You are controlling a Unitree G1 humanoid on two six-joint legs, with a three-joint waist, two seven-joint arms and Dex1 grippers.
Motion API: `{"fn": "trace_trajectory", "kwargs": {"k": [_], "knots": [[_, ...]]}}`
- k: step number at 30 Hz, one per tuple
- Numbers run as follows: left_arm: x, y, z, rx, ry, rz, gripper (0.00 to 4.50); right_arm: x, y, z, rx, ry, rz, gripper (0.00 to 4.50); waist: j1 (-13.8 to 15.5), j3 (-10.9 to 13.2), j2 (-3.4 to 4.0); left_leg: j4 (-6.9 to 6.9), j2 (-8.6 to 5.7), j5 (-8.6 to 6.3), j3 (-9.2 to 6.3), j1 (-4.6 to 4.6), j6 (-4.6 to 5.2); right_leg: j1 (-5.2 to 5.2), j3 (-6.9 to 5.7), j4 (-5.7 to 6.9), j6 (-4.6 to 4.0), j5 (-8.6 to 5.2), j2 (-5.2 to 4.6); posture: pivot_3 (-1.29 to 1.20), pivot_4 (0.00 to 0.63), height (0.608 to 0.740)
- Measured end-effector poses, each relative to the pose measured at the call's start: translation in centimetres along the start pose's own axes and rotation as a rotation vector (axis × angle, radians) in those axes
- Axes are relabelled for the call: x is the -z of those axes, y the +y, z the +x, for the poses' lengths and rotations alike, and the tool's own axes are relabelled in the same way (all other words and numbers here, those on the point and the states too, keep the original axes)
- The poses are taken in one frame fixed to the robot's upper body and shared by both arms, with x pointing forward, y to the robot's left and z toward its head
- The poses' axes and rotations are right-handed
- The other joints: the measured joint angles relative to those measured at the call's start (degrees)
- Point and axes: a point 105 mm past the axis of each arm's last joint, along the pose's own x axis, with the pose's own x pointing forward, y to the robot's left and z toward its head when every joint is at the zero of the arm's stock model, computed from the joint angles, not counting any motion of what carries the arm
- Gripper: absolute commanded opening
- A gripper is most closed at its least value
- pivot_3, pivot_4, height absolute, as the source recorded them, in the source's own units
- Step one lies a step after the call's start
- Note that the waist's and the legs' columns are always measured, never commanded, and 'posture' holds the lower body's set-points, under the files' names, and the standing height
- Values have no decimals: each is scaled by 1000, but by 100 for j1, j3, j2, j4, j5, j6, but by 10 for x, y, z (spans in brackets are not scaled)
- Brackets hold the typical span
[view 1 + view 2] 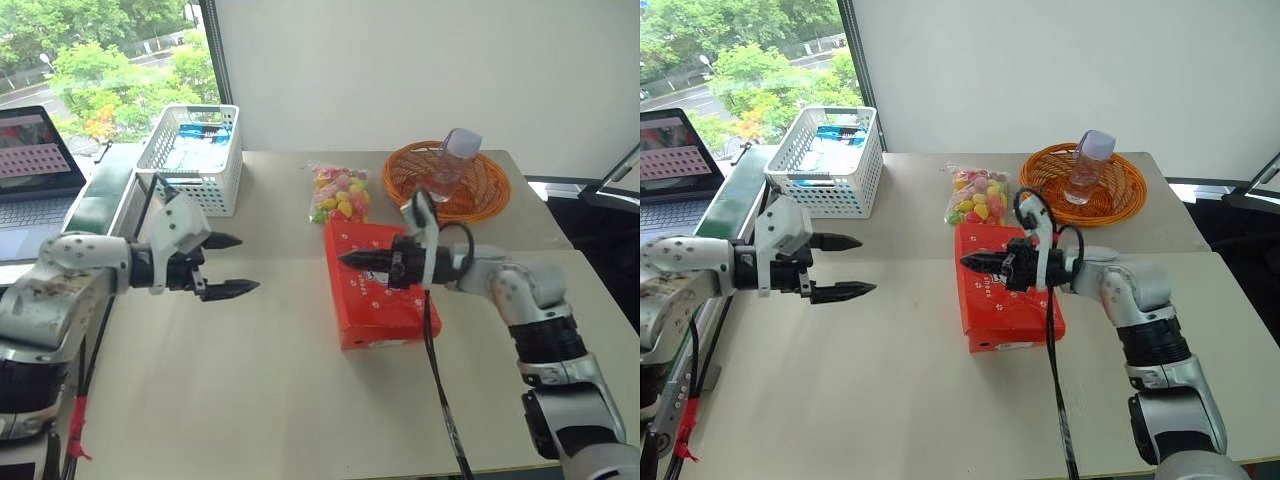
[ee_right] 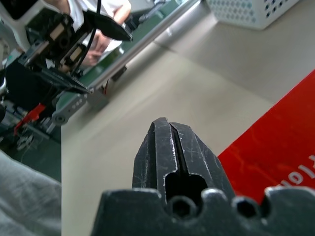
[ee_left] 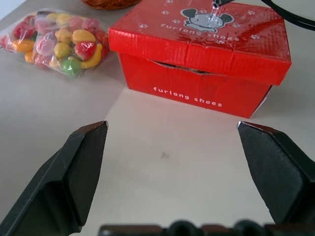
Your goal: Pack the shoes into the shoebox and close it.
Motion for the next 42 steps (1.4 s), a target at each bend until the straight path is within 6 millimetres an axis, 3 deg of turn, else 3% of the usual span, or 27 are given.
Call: {"fn": "trace_trajectory", "kwargs": {"k": [7, 16, 20, 24, 33, 39, 42], "knots": [[5, -7, 4, -14, 8, 0, 4500, 25, -22, 6, 57, 169, -20, 22, 0, 1, -1, 2, 0, 0, 2, 3, 0, 0, 0, 2, -1, 1, 0, 0, 150, 740], [8, -18, 8, -25, 0, -18, 4500, 25, -34, 24, 44, 377, -277, 22, -33, -2, -3, 2, 7, 1, 12, 57, -3, 30, 6, 13, 1, -23, 3, 0, 150, 740], [10, -21, 11, -40, -7, -26, 4500, 19, -35, 25, 14, 452, -349, 22, -29, -6, -9, 2, 9, 2, 17, 67, -5, 33, 10, 17, -16, -24, 2, 0, 150, 740], [12, -23, 11, -53, -9, -32, 4500, 7, -30, 23, -33, 462, -299, 22, -18, -6, -10, 2, 9, 3, 25, 55, -5, 18, 16, 24, -30, 6, 2, 0, 150, 740], [17, -18, 25, -56, -20, -46, 4500, -50, 2, 13, -146, 331, -240, 22, 3, -6, -10, 2, 6, 2, 27, -35, -5, -68, 20, 32, -17, 12, 7, 0, 150, 740], [19, -13, 34, -60, -17, -25, 4500, -47, -11, 16, -115, 337, -274, 22, -8, -5, -10, 4, 6, 3, 29, -35, -5, -67, 21, 31, -16, 12, 8, 0, 150, 740], [20, -12, 36, -64, -5, -11, 4500, -30, -33, 19, -70, 366, -246, 22, -14, -5, -11, 6, 6, 3, 29, -35, -5, -67, 23, 32, -16, 12, 10, 0, 150, 740]]}}
